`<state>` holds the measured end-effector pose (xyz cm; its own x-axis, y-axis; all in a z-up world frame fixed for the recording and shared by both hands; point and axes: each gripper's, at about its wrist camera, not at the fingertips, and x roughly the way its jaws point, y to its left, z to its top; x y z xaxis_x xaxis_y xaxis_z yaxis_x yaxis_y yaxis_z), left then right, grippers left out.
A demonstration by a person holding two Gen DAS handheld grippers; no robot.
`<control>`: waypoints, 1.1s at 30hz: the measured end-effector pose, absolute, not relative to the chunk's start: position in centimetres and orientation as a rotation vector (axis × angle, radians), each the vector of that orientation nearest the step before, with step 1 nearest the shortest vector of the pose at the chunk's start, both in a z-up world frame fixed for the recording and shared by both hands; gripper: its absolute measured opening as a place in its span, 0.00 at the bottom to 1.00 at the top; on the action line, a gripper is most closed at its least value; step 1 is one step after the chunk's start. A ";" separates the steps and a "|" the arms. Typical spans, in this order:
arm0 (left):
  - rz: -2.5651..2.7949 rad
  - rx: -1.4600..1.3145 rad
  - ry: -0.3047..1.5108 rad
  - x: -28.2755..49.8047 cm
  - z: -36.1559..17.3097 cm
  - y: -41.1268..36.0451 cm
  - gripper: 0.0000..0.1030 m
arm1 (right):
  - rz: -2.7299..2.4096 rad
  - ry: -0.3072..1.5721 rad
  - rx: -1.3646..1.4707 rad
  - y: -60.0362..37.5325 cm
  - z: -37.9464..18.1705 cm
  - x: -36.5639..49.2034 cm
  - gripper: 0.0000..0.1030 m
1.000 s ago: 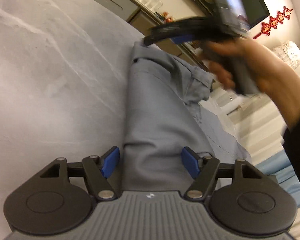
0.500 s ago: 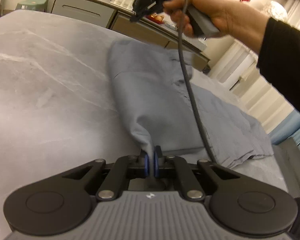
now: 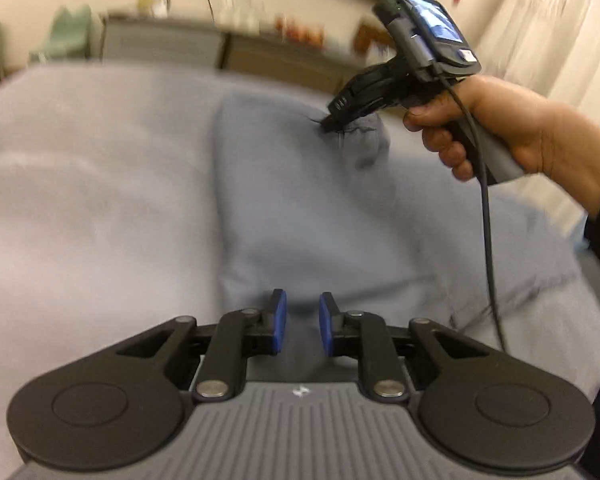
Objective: Fold clothes
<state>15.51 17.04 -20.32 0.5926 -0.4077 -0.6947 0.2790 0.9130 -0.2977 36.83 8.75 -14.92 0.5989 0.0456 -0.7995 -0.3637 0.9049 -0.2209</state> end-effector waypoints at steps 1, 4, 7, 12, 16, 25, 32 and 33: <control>-0.401 -0.180 0.836 15.4 -20.1 17.6 0.18 | 0.205 0.957 -0.395 7.7 -17.1 37.4 0.04; -0.395 -0.238 0.792 14.9 -19.5 19.8 0.20 | 0.162 0.923 -0.388 6.1 -18.1 35.8 0.19; -0.363 -0.361 0.719 14.7 -18.7 23.2 0.31 | 0.216 0.766 -0.216 4.7 -14.0 29.2 0.36; -0.417 -0.400 0.738 15.6 -19.0 22.8 0.31 | 0.361 0.728 -0.111 3.4 -14.2 17.7 0.39; -0.401 -0.220 0.850 15.9 -20.3 18.8 0.28 | 0.314 0.769 -0.194 2.5 -20.1 15.4 0.39; -0.451 -0.101 0.764 17.1 -14.9 16.3 0.41 | 0.437 0.682 -0.142 0.8 -18.3 11.6 0.46; -0.344 0.195 0.878 21.4 -18.6 11.9 0.40 | 0.440 0.739 -0.104 -1.2 -19.0 12.2 0.51; -0.326 0.226 0.871 21.2 -18.8 11.7 0.40 | 0.414 0.712 -0.108 -2.1 -18.2 12.0 0.51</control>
<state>21.17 11.68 -18.82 0.5997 -0.1873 -0.7780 0.3694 0.9272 0.0615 12.02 -2.09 -18.16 0.6797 0.3318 -0.6541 -0.4046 0.9135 0.0429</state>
